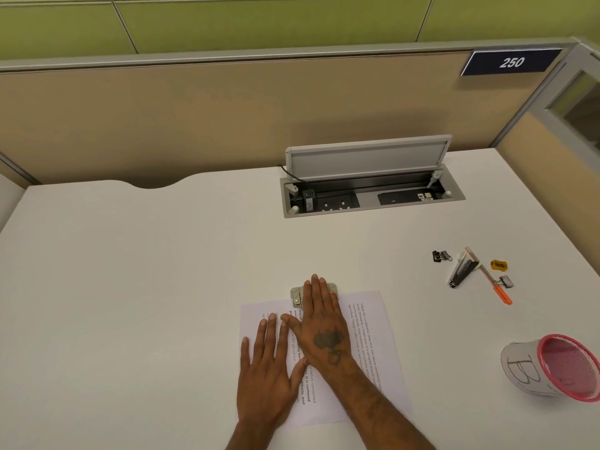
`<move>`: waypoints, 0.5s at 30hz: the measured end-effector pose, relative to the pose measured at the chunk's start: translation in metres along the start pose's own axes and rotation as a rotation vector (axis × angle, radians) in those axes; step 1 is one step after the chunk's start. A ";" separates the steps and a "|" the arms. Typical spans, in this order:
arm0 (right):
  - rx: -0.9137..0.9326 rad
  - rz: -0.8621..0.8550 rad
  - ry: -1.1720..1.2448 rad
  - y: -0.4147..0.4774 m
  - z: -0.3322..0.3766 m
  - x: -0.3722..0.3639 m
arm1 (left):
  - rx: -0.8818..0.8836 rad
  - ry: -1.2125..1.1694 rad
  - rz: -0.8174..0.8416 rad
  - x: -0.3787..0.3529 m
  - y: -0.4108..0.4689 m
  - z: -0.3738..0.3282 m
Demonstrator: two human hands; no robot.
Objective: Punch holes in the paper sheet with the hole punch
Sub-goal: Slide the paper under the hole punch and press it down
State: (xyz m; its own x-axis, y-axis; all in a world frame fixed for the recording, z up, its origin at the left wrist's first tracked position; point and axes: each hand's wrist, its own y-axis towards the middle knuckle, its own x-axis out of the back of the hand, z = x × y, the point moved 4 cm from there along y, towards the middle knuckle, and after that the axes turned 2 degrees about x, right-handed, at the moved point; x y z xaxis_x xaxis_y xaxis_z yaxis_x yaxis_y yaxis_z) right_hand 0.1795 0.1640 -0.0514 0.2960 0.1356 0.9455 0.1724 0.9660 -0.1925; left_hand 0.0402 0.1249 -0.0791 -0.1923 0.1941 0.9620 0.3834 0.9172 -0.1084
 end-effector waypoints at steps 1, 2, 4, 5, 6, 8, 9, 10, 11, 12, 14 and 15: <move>0.005 -0.020 -0.014 -0.003 0.001 0.003 | -0.002 -0.003 0.001 0.001 0.000 0.000; 0.009 -0.039 -0.034 -0.007 0.002 0.008 | -0.002 -0.006 0.005 0.001 0.000 -0.001; 0.018 -0.080 -0.075 -0.014 0.004 0.015 | 0.002 -0.006 0.015 0.001 -0.001 -0.001; 0.026 -0.090 -0.075 -0.016 0.004 0.017 | 0.004 -0.002 0.017 0.002 -0.001 0.000; 0.036 -0.089 -0.065 -0.017 0.004 0.017 | 0.007 0.003 0.020 0.001 -0.001 0.000; 0.049 -0.086 -0.043 -0.019 0.002 0.018 | 0.008 0.007 0.018 0.002 -0.002 0.000; 0.052 -0.077 -0.027 -0.019 0.001 0.017 | 0.008 0.007 0.017 0.003 -0.002 0.000; 0.053 -0.065 -0.006 -0.021 0.000 0.017 | 0.009 0.008 0.016 0.004 -0.002 0.000; 0.041 -0.072 0.017 -0.024 -0.002 0.018 | 0.008 0.009 0.012 0.005 -0.002 -0.001; 0.012 -0.104 0.038 -0.029 -0.007 0.020 | 0.004 0.011 0.003 0.006 -0.002 -0.001; -0.122 -0.188 0.082 -0.042 -0.022 0.025 | -0.003 0.012 -0.009 0.009 -0.002 -0.002; -0.211 -0.243 0.106 -0.051 -0.034 0.029 | -0.004 0.006 -0.012 0.011 -0.003 -0.003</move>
State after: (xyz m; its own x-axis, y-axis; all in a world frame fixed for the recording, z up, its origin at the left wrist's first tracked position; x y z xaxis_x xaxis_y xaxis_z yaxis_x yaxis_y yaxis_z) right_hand 0.2111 0.1113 -0.0230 0.3163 -0.1268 0.9401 0.4368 0.8992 -0.0257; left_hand 0.0397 0.1232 -0.0677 -0.1918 0.1808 0.9646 0.3849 0.9180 -0.0955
